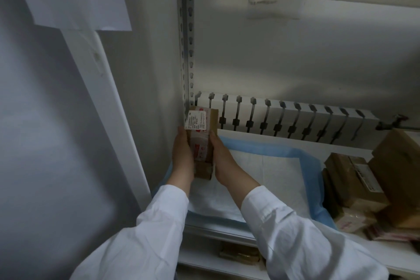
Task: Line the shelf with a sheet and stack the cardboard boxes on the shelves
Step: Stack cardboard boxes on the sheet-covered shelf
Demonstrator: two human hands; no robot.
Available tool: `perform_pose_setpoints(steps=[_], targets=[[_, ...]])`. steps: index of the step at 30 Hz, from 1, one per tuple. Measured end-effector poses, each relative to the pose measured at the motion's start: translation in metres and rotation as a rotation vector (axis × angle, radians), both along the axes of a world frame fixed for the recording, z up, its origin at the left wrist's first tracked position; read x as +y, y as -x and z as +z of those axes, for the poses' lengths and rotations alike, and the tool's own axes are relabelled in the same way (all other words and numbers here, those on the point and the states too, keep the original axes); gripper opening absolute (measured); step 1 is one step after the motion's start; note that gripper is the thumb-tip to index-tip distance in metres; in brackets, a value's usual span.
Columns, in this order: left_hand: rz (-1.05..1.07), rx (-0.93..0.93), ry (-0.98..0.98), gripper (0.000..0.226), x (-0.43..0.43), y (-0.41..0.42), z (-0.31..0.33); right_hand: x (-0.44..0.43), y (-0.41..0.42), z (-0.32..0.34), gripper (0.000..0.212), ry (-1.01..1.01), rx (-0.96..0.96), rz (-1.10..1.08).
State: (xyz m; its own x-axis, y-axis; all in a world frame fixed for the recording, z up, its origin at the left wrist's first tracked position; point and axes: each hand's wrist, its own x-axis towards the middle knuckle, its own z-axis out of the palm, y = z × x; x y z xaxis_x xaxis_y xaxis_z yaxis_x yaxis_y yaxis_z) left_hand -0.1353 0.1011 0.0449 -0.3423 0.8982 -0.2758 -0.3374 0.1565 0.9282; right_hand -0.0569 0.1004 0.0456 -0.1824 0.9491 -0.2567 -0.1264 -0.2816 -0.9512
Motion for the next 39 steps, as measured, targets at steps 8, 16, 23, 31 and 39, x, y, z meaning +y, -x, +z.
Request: perform_pose_setpoints(steps=[8,16,23,31,39], targets=[[0.019,0.802,-0.134,0.053,0.004,0.007,0.008,0.003,-0.018,0.009,0.031,0.093,-0.077,-0.141],[-0.038,1.032,-0.148,0.057,-0.003,0.003,-0.004,0.003,-0.012,0.007,0.032,0.136,0.023,-0.158],[-0.077,1.333,0.033,0.072,-0.006,-0.002,0.007,-0.006,-0.025,0.023,0.023,0.144,-0.064,-0.171],[0.008,1.337,-0.308,0.065,-0.024,-0.073,0.035,-0.018,-0.088,0.032,0.028,-0.04,-0.193,-0.323],[-0.256,0.871,-0.374,0.046,-0.036,-0.173,0.025,-0.045,-0.184,0.034,0.031,-0.19,-0.524,-0.41]])
